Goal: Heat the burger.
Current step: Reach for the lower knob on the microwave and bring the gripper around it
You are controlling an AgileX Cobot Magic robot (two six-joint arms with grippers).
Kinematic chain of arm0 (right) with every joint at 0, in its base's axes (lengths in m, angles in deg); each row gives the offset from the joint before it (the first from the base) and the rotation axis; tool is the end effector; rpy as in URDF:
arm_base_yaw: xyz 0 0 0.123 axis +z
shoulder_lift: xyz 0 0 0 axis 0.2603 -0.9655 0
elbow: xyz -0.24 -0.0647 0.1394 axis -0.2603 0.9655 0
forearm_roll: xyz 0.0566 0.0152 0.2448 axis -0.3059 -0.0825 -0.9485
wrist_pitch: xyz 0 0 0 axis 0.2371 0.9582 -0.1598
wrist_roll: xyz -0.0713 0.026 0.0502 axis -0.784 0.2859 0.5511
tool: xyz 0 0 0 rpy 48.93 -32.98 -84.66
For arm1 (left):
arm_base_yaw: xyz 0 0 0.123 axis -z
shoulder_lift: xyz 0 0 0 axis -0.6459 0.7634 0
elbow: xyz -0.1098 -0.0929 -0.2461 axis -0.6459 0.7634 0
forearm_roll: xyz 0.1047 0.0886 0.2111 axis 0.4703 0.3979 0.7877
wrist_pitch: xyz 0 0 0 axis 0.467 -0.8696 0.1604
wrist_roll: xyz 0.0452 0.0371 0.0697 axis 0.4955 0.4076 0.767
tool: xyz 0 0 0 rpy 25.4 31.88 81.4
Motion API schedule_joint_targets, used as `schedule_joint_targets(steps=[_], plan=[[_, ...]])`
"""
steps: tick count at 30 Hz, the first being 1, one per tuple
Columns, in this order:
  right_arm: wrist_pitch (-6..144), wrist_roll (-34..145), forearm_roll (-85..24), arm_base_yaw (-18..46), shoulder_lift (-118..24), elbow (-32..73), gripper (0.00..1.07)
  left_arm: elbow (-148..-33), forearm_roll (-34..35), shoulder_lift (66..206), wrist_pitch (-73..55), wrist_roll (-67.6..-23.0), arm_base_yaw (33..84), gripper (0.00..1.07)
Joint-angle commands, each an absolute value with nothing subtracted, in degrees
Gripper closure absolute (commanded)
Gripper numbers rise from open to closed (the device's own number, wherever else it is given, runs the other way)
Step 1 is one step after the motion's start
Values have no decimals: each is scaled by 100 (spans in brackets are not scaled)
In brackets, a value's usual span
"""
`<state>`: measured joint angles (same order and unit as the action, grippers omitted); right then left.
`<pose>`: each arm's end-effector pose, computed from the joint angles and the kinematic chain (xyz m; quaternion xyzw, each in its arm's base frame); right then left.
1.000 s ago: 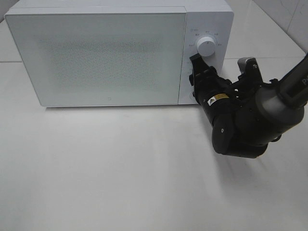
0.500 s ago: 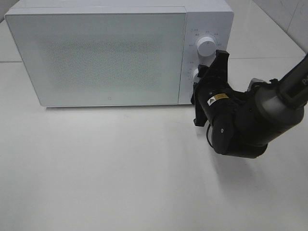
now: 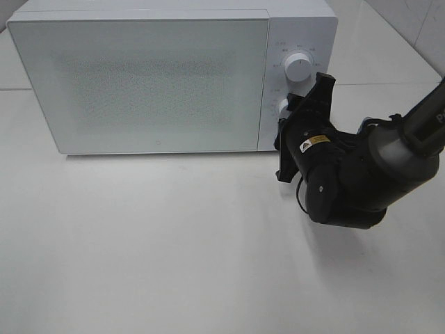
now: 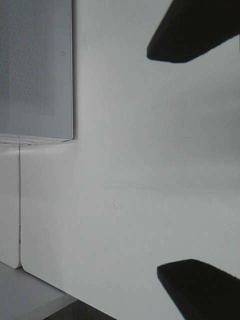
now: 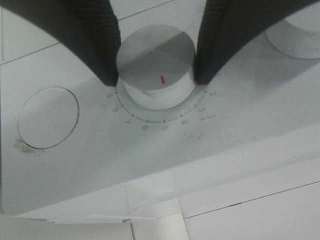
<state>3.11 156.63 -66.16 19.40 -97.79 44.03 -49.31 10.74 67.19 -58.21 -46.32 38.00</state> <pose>0.3191 0.1587 0.1142 0.5894 0.4397 0.5515 0.3939 -0.0055 -0.0062 0.2790 0.0052 0.8477 -0.0149 0.5302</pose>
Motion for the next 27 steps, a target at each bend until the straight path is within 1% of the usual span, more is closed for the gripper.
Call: schedule_joint_targets(steps=[1, 5, 6, 7, 9, 10, 11, 12, 13, 14, 15, 16, 17, 18, 19, 20, 21, 22, 23, 24, 25, 26, 27], plan=[[363, 15634, -5516, 1980, -9745, 4151, 104, -4914, 1091, 6598, -5746, -4673, 3788, 6], [363, 15503, -5699, 1980, -9745, 4151, 99, -4914, 1091, 6598, -5746, -4673, 3788, 6], [328, 15411, -5814, 1980, -9745, 4151, 96, -4914, 1091, 6598, -5746, -4673, 3788, 6], [328, 15411, -5814, 1980, -9745, 4151, 96, -4914, 1091, 6598, -5746, -4673, 3788, 6], [185, 15233, -6060, 1980, -9745, 4151, 91, -4914, 1091, 6598, -5746, -4673, 3788, 6], [185, 15233, -6060, 1980, -9745, 4151, 91, -4914, 1091, 6598, -5746, -4673, 3788, 6], [25, 15159, -6220, 1980, -9745, 4151, 86, -4914, 1091, 6598, -5746, -4673, 3788, 6], [25, 15159, -6220, 1980, -9745, 4151, 86, -4914, 1091, 6598, -5746, -4673, 3788, 6], [-96, 15033, -6387, 1980, -9739, 4157, 80, -4914, 1091, 6598, -5746, -4673, 3788, 6], [-96, 14987, -6450, 1980, -9728, 4168, 77, -4914, 1091, 6598, -5746, -4673, 3788, 6], [-96, 14987, -6450, 1980, -9728, 4168, 77, -4914, 1091, 6598, -5746, -4673, 3788, 6], [-96, 14855, -6570, 1980, -9728, 4168, 71, -4914, 1091, 6598, -5746, -4673, 3788, 6], [-96, 14804, -6604, 1980, -9728, 4168, 68, -4914, 1091, 6598, -5746, -4673, 3788, 6], [-96, 14804, -6604, 1980, -9728, 4168, 68, -4914, 1091, 6598, -5746, -4673, 3788, 6], [-96, 14781, -6673, 1980, -9728, 4168, 62, -4914, 1091, 6598, -5746, -4673, 3788, 6], [-96, 14746, -6684, 1980, -9728, 4168, 59, -4914, 1091, 6598, -5746, -4673, 3788, 6], [-96, 14746, -6684, 1980, -9728, 4168, 59, -4914, 1091, 6598, -5746, -4673, 3788, 6], [-107, 14660, -6707, 1980, -9711, 4168, 52, -4914, 1091, 6598, -5746, -4673, 3788, 6], [-107, 14660, -6707, 1980, -9711, 4168, 52, -4914, 1091, 6598, -5746, -4673, 3788, 6], [-107, 14546, -6707, 1980, -9659, 4191, 46, -4914, 1091, 6598, -5746, -4673, 3788, 6], [-107, 14488, -6707, 1980, -9619, 4208, 44, -4914, 1091, 6598, -5746, -4673, 3788, 6], [-107, 14488, -6707, 1980, -9619, 4208, 44, -4914, 1091, 6598, -5746, -4673, 3788, 6], [-96, 14276, -6707, 1980, -9527, 4306, 40, -4914, 1091, 6598, -5746, -4673, 3788, 6]])
